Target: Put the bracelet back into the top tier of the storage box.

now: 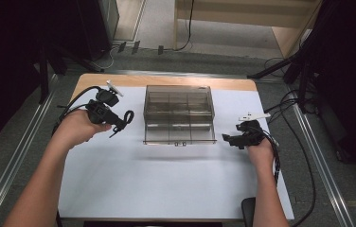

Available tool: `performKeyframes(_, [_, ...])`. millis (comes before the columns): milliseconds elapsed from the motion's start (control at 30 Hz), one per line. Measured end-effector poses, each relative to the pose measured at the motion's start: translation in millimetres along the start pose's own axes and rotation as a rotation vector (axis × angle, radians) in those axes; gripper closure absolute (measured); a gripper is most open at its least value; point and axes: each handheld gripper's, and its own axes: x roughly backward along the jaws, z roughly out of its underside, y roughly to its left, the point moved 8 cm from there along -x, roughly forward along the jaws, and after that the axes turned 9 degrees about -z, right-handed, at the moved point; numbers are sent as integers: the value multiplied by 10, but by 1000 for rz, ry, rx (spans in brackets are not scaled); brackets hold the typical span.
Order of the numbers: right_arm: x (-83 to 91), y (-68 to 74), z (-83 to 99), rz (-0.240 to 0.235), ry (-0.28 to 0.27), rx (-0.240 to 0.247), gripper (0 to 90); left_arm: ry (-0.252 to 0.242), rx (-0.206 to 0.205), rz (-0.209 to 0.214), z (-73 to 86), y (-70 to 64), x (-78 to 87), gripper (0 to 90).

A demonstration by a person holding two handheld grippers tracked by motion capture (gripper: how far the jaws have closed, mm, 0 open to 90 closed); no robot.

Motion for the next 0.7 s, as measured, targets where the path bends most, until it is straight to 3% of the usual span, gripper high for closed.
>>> performKeyframes(200, [-27, 15, -9, 0, 2, 22, 243, -11, -23, 5, -108, -141, 21, 799])
performKeyframes(700, [-36, 31, -6, -7, 9, 24, 244, -9, -69, 30, -339, -411, -13, 797])
